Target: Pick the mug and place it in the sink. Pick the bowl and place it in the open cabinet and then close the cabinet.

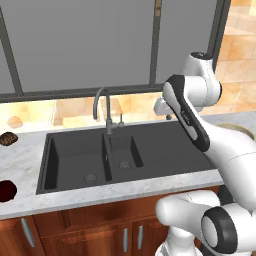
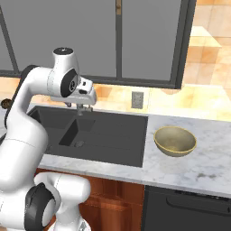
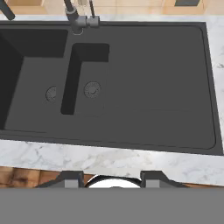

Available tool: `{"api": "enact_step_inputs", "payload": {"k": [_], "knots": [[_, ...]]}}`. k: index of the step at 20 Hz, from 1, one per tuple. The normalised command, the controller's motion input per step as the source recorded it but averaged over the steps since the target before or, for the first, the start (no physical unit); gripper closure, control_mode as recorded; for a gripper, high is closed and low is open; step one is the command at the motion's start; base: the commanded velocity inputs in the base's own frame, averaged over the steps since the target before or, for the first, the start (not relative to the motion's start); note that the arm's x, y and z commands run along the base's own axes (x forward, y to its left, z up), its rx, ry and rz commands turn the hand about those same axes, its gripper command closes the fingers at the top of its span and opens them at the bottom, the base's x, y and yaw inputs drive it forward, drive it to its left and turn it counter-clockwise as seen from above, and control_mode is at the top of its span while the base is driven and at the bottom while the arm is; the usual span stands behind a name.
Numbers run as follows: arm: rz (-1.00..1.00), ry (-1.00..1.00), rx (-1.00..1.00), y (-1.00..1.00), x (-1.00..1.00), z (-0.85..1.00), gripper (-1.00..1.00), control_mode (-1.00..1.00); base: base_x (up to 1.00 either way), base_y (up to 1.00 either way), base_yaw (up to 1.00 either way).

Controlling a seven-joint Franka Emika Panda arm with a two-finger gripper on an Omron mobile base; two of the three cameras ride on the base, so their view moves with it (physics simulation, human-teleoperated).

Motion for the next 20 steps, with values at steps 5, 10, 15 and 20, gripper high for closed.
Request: {"api": "enact_step_inputs", "payload": {"k": [5, 10, 15, 20], "knots": [[0.0, 0.01, 0.0, 0.07, -0.01, -0.03, -1.0, -1.0, 0.0, 0.0, 0.0], [0.0, 0.11, 0.05, 0.14, -0.02, -0.34, -1.0, -1.0, 0.0, 0.0, 0.0], [0.05, 0.03, 0.0, 0.5, -0.1, -0.15, -1.0, -1.0, 0.0, 0.0, 0.0], [0.07, 0.0, 0.0, 0.66, -0.09, -0.04, -1.0, -1.0, 0.0, 0.0, 0.0]]}}
